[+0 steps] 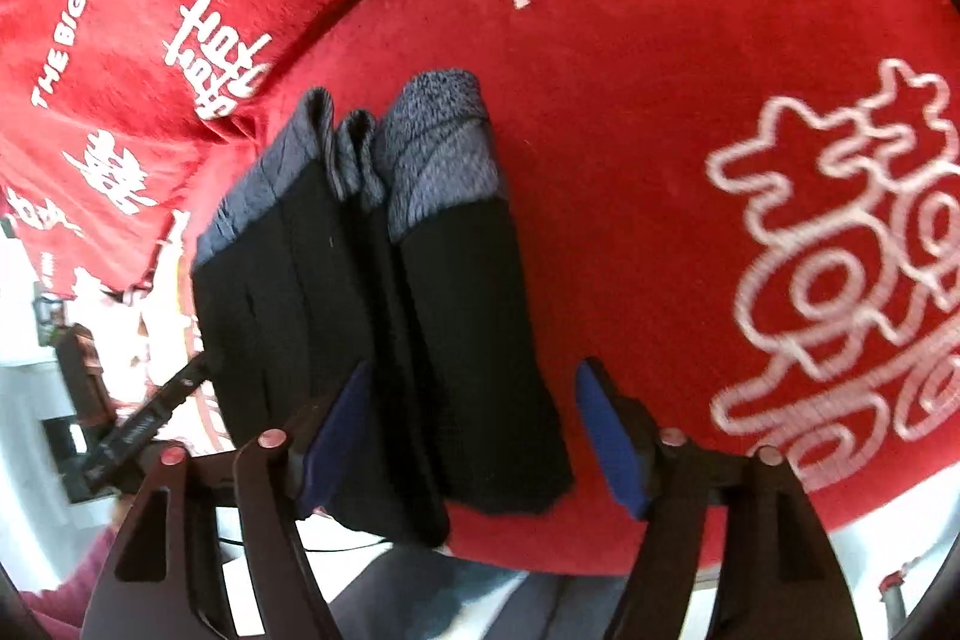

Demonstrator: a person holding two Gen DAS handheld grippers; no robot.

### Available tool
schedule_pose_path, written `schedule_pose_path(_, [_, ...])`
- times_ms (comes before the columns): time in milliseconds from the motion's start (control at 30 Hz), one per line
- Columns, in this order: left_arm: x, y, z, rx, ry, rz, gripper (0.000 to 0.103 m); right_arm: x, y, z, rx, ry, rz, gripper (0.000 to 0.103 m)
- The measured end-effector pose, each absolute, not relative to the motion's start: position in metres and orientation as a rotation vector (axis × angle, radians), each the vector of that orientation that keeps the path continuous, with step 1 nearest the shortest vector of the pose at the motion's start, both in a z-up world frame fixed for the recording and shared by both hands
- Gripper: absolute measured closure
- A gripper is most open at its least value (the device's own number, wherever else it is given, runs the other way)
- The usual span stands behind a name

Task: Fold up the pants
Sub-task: 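Open both tools and lift them away from the folded trousers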

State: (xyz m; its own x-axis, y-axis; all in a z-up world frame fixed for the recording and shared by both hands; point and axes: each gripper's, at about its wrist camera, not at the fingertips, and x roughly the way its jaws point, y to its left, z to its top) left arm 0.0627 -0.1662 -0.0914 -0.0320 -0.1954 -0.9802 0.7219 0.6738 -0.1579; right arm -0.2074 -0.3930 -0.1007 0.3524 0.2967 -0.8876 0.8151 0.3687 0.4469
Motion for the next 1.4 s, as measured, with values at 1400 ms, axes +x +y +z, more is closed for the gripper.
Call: schedule_pose_path(1400, [-0.024, -0.125, 0.072, 0.682, 1.249, -0.72, 0.001, -0.165, -0.261, 0.088, 0.736, 1.345, -0.662, 0.008])
